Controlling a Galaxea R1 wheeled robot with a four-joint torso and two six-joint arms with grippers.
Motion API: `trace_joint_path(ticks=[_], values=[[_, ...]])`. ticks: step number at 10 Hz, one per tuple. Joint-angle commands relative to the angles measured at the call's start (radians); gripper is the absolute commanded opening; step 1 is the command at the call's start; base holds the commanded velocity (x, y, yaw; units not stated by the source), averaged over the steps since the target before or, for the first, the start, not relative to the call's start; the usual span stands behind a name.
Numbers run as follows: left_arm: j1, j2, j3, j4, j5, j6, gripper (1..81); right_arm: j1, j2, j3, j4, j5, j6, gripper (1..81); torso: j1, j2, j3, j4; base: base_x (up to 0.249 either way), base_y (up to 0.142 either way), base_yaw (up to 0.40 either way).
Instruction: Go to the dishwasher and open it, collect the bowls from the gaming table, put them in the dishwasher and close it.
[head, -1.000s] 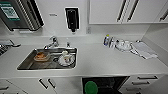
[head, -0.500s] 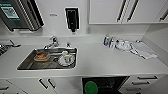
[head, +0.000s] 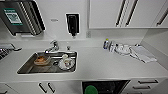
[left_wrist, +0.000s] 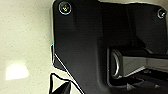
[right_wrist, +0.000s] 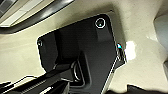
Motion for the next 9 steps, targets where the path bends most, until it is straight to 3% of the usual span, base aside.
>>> trace_joint_path(ticks=[1, 5, 6, 9], values=[[-0.023, -0.014, -0.001, -0.006, 0.049, -0.005, 81.1, 0.021, -0.026, -0.021, 0.008, -0.075, -0.015, 81.1, 0.061, -0.094, 0.0, 0.0, 0.0, 0.0, 0.0], [-0.023, -0.013, -0.001, -0.006, 0.049, -0.005, 81.1, -0.025, 0.028, -0.078, 0.008, -0.063, -0.039, 81.1, 0.153, -0.243, 0.001, 0.0, 0.0, 0.0, 0.0], [-0.023, -0.013, -0.001, -0.006, 0.049, -0.005, 81.1, -0.034, 0.045, -0.087, 0.008, -0.063, -0.048, 81.1, 0.112, -0.181, 0.001, 0.0, 0.0, 0.0, 0.0], [-0.025, -0.014, -0.001, -0.006, 0.049, -0.005, 81.1, -0.046, 0.116, -0.162, 0.007, -0.057, -0.059, 81.1, 0.147, -0.236, 0.002, 0.0, 0.0, 0.0, 0.0]])
